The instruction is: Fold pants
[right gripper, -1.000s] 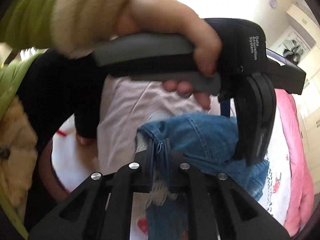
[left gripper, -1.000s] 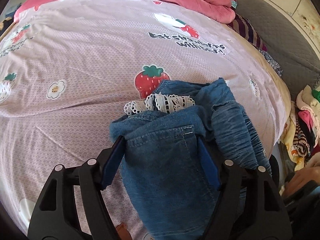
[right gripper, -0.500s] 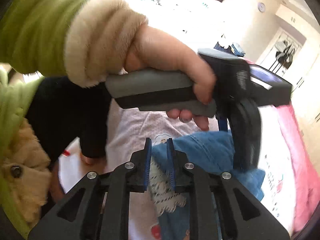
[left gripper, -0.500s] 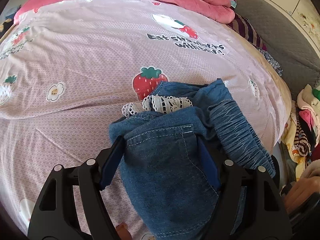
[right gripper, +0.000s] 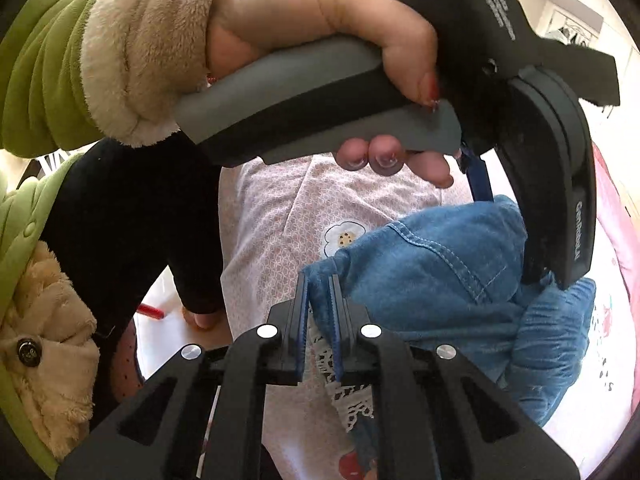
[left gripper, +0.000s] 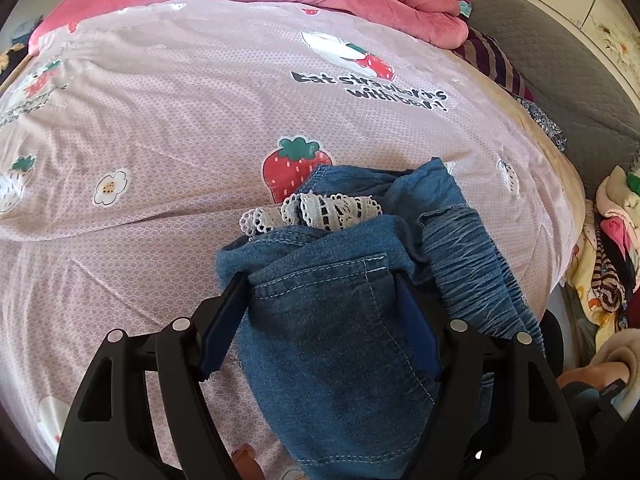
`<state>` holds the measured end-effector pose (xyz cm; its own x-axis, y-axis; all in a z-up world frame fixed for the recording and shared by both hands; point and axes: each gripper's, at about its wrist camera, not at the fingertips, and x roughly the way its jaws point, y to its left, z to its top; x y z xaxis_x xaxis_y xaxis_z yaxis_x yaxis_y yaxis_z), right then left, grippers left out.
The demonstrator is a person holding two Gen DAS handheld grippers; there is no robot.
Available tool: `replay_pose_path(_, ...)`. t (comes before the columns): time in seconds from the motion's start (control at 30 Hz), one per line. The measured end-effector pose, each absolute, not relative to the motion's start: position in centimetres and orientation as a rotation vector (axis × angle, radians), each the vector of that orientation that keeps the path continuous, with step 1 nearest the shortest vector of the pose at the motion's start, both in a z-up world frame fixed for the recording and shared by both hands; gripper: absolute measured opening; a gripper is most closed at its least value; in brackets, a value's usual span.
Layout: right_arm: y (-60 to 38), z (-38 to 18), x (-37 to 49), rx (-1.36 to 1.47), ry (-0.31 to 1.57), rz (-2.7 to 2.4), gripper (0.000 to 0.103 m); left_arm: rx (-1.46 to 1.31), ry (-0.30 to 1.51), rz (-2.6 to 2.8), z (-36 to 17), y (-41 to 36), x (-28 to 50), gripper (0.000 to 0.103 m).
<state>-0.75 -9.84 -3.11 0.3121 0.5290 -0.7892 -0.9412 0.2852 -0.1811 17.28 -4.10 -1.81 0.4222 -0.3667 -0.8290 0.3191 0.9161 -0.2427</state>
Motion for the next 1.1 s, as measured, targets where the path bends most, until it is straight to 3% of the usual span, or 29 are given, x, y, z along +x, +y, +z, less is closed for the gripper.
replay_pose_path(0.47,-10.8,-2.1,-0.5,-0.568,0.72,1.065,0.013,-0.05,1.04,-0.423,-1.6,-4.2,17.1,0.066)
replay_pose_path(0.8,-16.1,2.6,-1.9,-0.293,0.658,0.996,0.046,-0.114,0.997,-0.436,-0.5,-2.9,16.2,0.067)
replay_pose_path(1.1,-19.9,3.4,-1.8,-0.202,0.669,0.845,0.051,-0.145,0.969,-0.439,0.3,-1.6,14.3,0.067)
